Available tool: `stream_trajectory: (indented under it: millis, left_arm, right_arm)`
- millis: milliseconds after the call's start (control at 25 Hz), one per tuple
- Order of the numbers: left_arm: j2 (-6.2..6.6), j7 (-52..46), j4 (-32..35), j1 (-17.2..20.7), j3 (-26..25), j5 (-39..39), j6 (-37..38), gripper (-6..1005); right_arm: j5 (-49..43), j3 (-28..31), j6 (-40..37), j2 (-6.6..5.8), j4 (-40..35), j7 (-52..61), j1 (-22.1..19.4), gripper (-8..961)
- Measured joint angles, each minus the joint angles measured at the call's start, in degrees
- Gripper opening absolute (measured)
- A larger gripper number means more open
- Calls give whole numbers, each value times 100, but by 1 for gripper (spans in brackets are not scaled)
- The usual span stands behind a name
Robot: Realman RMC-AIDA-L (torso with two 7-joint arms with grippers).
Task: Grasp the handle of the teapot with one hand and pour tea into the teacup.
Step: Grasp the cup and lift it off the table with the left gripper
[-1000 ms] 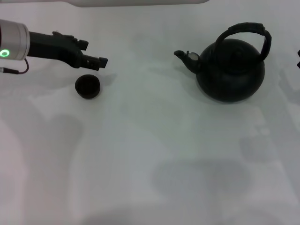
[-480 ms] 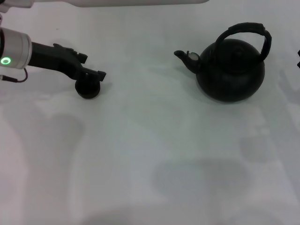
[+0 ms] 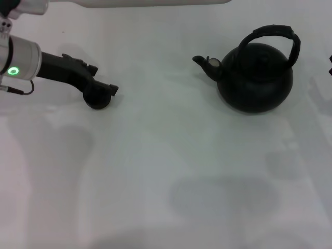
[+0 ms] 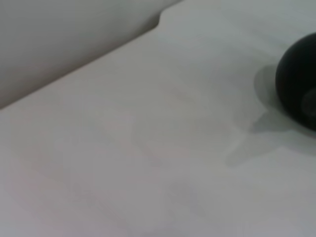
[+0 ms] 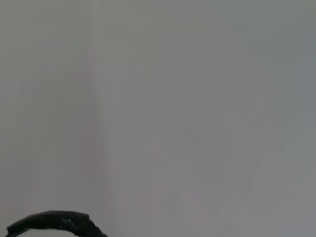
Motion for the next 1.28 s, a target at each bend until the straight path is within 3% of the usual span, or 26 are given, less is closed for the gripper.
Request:
stream_trajectory:
  millis: [1280]
  left_arm:
    - [-9, -163, 203, 43, 1, 468, -351, 837]
  right_arm:
    - [0, -8, 0, 9, -25, 68, -9, 864]
